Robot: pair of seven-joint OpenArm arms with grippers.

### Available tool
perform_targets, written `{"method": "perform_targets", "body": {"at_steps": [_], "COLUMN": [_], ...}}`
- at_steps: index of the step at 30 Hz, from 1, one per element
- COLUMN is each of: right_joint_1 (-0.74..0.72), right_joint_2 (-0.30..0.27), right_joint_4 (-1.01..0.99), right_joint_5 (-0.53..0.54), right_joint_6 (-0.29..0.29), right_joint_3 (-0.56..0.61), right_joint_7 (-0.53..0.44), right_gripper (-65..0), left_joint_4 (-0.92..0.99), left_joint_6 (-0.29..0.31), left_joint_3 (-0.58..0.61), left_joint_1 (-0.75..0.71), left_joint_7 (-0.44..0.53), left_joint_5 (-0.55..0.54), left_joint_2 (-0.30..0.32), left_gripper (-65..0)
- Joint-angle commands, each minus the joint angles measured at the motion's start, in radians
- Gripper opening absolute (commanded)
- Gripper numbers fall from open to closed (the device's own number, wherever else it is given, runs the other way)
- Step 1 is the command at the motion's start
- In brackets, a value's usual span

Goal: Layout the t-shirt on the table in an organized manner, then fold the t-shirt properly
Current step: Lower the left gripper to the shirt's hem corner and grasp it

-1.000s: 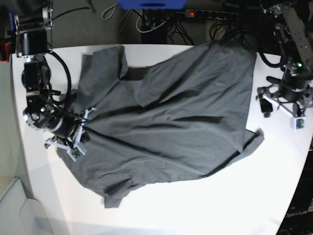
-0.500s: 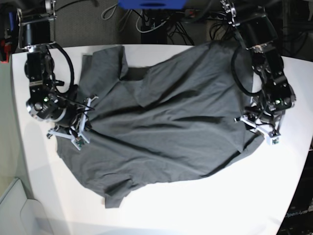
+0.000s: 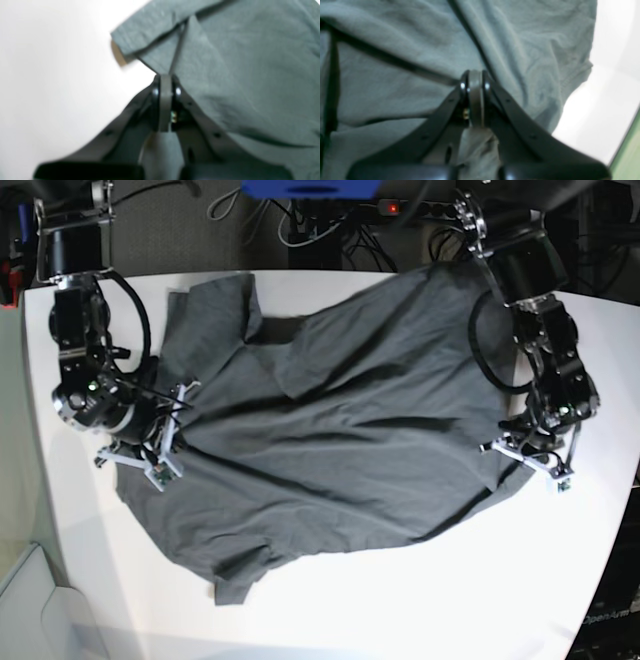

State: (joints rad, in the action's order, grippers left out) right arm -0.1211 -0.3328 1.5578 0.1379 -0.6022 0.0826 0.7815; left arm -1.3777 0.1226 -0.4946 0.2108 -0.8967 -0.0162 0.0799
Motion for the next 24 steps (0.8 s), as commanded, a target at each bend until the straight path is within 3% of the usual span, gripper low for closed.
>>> {"method": "perform_targets", "body": {"at_steps": [1, 5, 9, 13, 16, 20, 24], "right_joint_1": [-0.021, -0.022, -0.022, -0.022, -0.022, -0.022, -0.022], "right_joint_2": [-0.013, -0.013, -0.013, -0.013, -0.013, -0.013, -0.025], "right_joint_4": [0.014, -0.013, -0.035, -0.035, -0.035, -0.035, -0.035], "right_joint_5": [0.009, 0.009, 0.009, 0.009, 0.009, 0.009, 0.009], "right_joint_6": [0.003, 0.003, 0.003, 0.003, 0.003, 0.003, 0.003], "right_joint_3": [-0.005, -0.005, -0.005, -0.005, -0.005, -0.005, -0.005], "right_joint_7": [-0.020, -0.021, -0.023, -0.023, -0.023, -0.023, -0.023], "right_gripper": [-65.0, -65.0, -65.0, -65.0, -65.0, -65.0, -65.0], "left_joint_4": [-0.015, -0.022, -0.019, -0.010, 0.025, 0.100, 0.157], "left_joint_6": [-0.024, -0.041, -0.048, -0.041, -0.047, -0.047, -0.047], "left_joint_3": [-0.002, 0.001, 0.007, 0.007, 0.007, 0.007, 0.009], "left_joint_1": [0.020, 0.020, 0.022, 0.025, 0.029, 0.029, 0.029], "left_joint_7": [0.026, 0.044, 0.050, 0.052, 0.092, 0.230, 0.294], "left_joint_5": [0.040, 0.135, 0.152, 0.086, 0.052, 0.049, 0.046], "left_joint_2": [0.010, 0.010, 0.030, 0.054, 0.062, 0.056, 0.051], "left_gripper": [-64.5, -60.2, -41.5, -21.0, -10.8, -7.4, -7.3]}}
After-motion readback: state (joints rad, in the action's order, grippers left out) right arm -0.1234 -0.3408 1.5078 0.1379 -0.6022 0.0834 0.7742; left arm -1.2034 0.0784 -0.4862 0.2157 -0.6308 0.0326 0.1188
